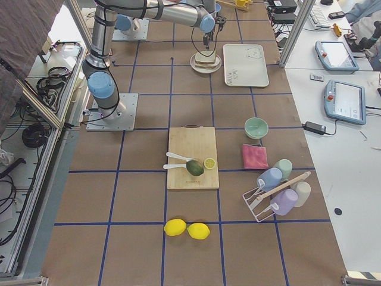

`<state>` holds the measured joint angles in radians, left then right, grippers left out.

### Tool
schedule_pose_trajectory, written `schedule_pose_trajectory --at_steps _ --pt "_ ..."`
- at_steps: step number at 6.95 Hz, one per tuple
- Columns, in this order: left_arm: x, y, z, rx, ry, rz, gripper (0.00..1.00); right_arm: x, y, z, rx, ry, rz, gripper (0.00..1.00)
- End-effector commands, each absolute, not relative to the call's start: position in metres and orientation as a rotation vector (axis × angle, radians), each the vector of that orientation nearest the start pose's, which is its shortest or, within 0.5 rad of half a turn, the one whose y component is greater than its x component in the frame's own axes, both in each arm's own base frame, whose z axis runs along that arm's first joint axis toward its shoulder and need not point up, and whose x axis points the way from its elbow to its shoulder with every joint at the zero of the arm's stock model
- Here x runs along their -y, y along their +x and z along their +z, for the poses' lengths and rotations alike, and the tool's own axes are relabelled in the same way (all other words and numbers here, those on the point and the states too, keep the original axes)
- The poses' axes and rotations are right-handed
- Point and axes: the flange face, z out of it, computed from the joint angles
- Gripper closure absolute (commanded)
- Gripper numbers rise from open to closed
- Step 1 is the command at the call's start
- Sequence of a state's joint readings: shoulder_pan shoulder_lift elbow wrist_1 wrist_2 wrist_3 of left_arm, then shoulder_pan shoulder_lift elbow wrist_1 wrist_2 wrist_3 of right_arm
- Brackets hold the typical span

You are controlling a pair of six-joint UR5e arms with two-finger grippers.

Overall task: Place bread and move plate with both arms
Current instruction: 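Raise the right gripper away while the left gripper reaches toward the plate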

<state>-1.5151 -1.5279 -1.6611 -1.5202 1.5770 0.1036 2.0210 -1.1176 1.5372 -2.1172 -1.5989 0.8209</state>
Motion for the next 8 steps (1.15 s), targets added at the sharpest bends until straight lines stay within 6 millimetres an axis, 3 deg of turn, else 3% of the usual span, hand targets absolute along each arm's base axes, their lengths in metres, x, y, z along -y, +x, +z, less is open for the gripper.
schedule_pose_trajectory --at_steps 1,3,4,5,7,8 --pt "0.483 -0.105 0.467 -3.128 0.086 -0.003 0.00 0.552 0.322 0.352 -3.087 0.427 -0.155 0.00" --pt "0.489 -0.104 0.458 -3.129 0.089 0.023 0.00 0.558 0.223 0.399 -3.151 0.232 -0.067 0.00" --pt "0.494 -0.104 0.448 -3.137 0.087 0.053 0.00 0.559 0.200 0.416 -3.146 0.197 -0.079 0.00" --pt "0.509 -0.108 0.433 -3.143 0.080 0.017 0.00 0.550 0.194 0.432 -3.151 0.176 -0.097 0.00" --pt "0.528 -0.116 0.363 -3.202 0.081 -0.078 0.00 0.532 0.185 0.466 -3.145 0.142 -0.166 0.00" --pt "0.530 -0.131 0.342 -3.248 0.017 -0.154 0.06 0.519 0.180 0.484 -3.160 0.141 -0.212 0.00"
